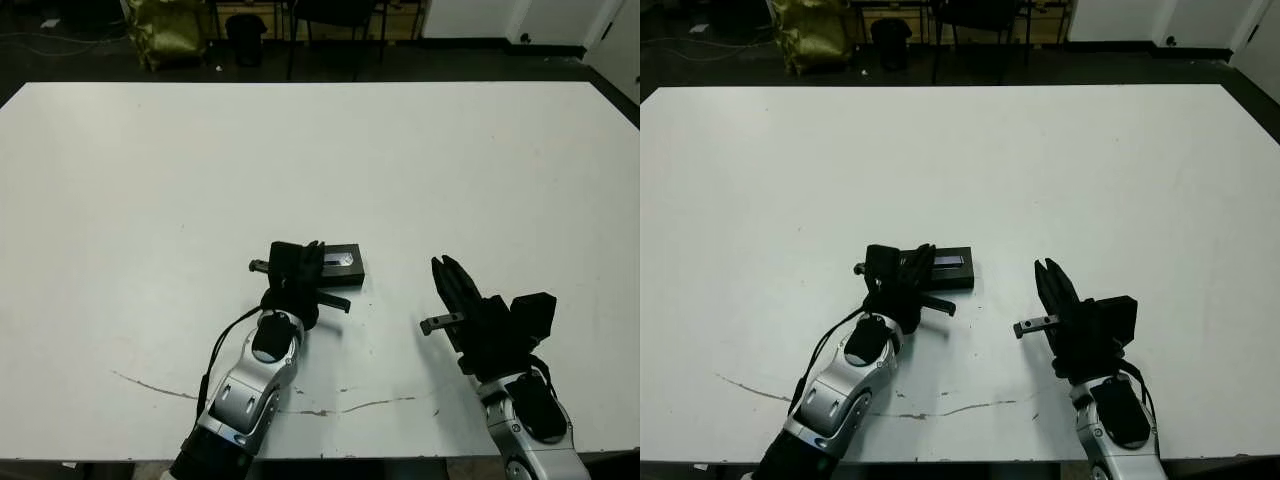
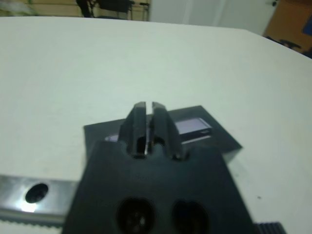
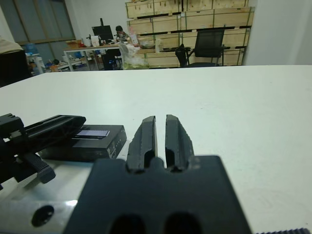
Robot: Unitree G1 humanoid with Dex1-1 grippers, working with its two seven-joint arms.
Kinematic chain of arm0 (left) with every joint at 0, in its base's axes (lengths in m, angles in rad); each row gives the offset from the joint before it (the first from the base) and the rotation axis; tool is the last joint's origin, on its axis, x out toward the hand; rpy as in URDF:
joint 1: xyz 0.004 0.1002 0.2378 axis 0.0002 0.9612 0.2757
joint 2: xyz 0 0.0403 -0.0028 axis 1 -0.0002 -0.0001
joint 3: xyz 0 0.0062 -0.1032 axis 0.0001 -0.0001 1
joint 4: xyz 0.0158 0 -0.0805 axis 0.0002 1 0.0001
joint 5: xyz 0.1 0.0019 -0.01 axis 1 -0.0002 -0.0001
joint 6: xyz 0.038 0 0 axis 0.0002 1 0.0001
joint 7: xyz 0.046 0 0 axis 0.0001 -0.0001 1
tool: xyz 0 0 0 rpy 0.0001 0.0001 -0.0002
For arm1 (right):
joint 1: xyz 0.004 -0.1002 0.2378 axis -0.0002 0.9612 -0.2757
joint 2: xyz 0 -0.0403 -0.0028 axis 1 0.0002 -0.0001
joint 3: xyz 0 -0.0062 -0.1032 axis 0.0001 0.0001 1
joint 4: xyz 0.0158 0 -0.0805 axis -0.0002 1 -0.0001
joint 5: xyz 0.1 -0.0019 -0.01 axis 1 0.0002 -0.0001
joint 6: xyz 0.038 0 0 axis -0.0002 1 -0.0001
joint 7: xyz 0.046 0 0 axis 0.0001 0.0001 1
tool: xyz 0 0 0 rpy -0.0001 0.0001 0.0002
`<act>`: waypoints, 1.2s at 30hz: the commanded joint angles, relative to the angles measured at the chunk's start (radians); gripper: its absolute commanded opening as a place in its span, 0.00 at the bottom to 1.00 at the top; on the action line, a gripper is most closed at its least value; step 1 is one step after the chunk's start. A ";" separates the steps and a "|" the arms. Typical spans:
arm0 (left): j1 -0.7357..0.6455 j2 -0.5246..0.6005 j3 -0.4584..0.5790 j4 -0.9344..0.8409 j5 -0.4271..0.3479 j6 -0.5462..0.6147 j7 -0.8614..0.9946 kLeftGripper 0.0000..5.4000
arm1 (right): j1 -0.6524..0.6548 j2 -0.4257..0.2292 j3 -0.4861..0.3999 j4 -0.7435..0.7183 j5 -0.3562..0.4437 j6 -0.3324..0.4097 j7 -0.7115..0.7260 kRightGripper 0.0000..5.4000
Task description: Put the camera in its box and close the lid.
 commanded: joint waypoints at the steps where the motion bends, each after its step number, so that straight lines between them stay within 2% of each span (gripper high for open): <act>1: 0.067 -0.118 -0.008 0.053 -0.003 0.045 0.042 0.01 | 0.002 -0.010 -0.006 0.017 0.009 0.007 0.008 0.00; 4: 0.084 -0.110 -0.019 0.047 -0.017 0.068 0.040 0.01 | 0.004 -0.007 -0.005 0.004 0.016 0.032 0.002 0.00; 13: 0.139 -0.096 -0.047 -0.020 -0.073 0.125 0.020 0.01 | 0.005 -0.011 0.001 0.002 0.001 0.035 -0.003 0.00; 20: 0.133 -0.047 -0.036 -0.132 -0.070 0.136 0.017 0.01 | 0.005 -0.006 0.001 0.006 0.008 0.028 -0.001 0.00; 25: 0.135 -0.023 0.040 -0.265 -0.113 0.105 -0.010 0.01 | 0.004 -0.003 -0.002 0.019 0.017 0.010 0.006 0.00; 28: 0.120 0.009 0.098 -0.348 -0.111 0.090 -0.027 0.01 | 0.005 -0.002 -0.004 0.019 0.016 0.010 0.003 0.00; 32: 0.097 0.028 0.201 -0.431 -0.135 0.080 -0.054 0.01 | 0.004 -0.004 -0.003 0.021 0.005 0.003 0.002 0.00; 36: 0.105 0.055 0.309 -0.475 -0.199 0.082 -0.103 0.01 | 0.002 -0.003 -0.005 0.022 0.004 0.004 -0.002 0.00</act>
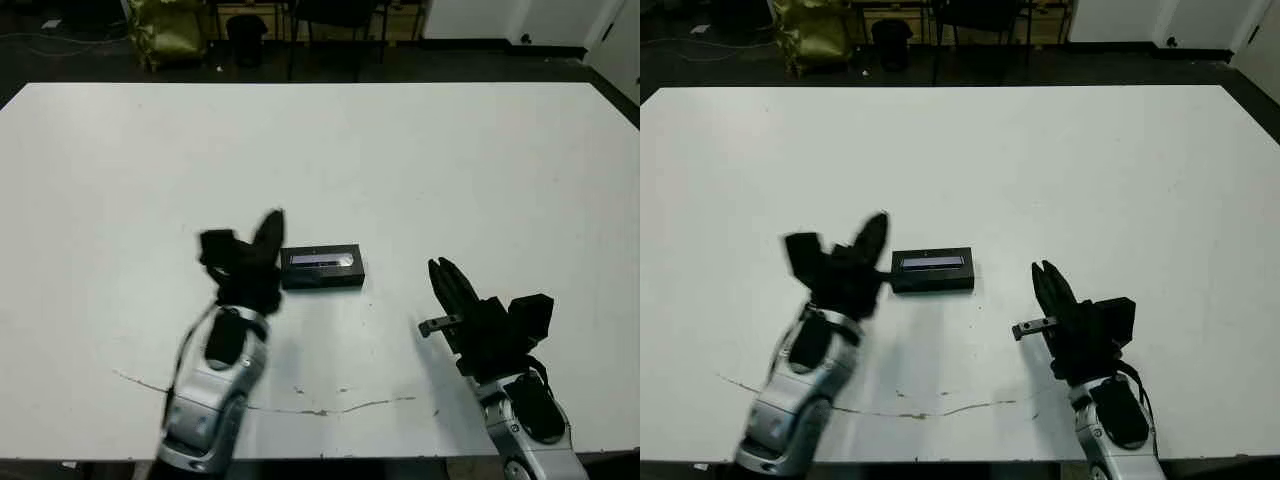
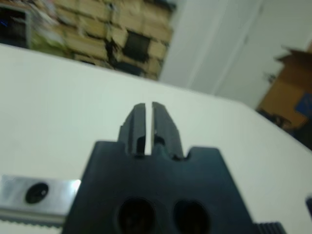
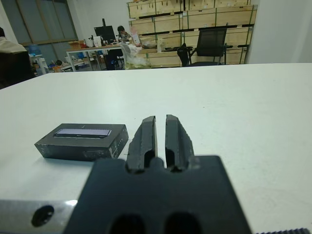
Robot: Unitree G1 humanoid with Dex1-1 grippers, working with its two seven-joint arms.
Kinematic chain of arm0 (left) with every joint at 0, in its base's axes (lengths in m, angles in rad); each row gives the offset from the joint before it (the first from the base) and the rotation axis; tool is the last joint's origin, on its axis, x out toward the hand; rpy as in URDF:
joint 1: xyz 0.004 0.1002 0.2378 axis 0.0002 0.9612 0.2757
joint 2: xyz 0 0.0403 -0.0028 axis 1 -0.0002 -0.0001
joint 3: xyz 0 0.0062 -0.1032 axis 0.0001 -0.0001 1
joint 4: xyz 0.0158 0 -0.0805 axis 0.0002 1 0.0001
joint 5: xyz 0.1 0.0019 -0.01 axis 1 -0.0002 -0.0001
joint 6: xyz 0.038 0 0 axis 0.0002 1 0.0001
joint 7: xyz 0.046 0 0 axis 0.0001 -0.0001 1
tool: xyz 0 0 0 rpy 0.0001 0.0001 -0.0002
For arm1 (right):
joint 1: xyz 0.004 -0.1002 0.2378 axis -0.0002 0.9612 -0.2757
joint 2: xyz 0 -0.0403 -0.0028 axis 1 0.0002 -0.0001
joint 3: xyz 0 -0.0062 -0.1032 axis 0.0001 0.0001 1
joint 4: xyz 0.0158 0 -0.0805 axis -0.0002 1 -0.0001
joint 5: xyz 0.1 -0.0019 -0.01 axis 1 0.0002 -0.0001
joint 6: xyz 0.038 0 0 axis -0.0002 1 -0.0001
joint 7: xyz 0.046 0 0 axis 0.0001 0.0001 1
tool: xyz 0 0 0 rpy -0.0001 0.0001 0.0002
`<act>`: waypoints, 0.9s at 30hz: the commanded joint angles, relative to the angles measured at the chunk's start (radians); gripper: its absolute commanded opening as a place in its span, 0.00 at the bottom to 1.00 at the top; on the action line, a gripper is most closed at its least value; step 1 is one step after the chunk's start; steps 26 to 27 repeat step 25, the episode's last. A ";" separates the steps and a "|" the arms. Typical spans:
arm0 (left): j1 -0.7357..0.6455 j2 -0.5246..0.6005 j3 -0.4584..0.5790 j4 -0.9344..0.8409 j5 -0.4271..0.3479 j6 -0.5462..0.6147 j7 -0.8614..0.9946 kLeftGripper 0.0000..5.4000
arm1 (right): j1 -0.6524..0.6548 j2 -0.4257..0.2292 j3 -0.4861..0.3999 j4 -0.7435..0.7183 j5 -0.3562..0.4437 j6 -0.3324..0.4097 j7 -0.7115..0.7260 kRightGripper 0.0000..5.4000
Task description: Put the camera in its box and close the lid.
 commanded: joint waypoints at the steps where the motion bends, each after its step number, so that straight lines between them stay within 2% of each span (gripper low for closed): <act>1: 0.023 0.039 0.076 -0.016 -0.037 0.011 -0.039 0.01 | 0.001 -0.005 -0.008 0.018 0.000 0.000 -0.004 0.00; 5: 0.091 0.076 0.112 0.007 -0.039 0.004 -0.094 0.01 | -0.001 -0.001 -0.012 0.016 -0.014 0.007 -0.024 0.00; 8: 0.159 0.103 0.098 0.033 -0.020 0.016 -0.132 0.01 | -0.006 0.000 -0.014 0.034 -0.019 -0.008 -0.027 0.00; 12: 0.228 0.115 0.077 0.087 -0.005 -0.028 -0.189 0.01 | -0.012 0.016 -0.018 0.062 -0.026 -0.031 -0.043 0.00; 15: 0.266 0.100 0.068 0.086 -0.014 0.003 -0.183 0.01 | -0.016 0.037 -0.024 0.092 -0.030 -0.061 -0.063 0.00; 27: 0.283 0.088 0.060 0.125 0.008 0.013 -0.170 0.01 | -0.020 0.056 -0.033 0.121 -0.040 -0.088 -0.088 0.00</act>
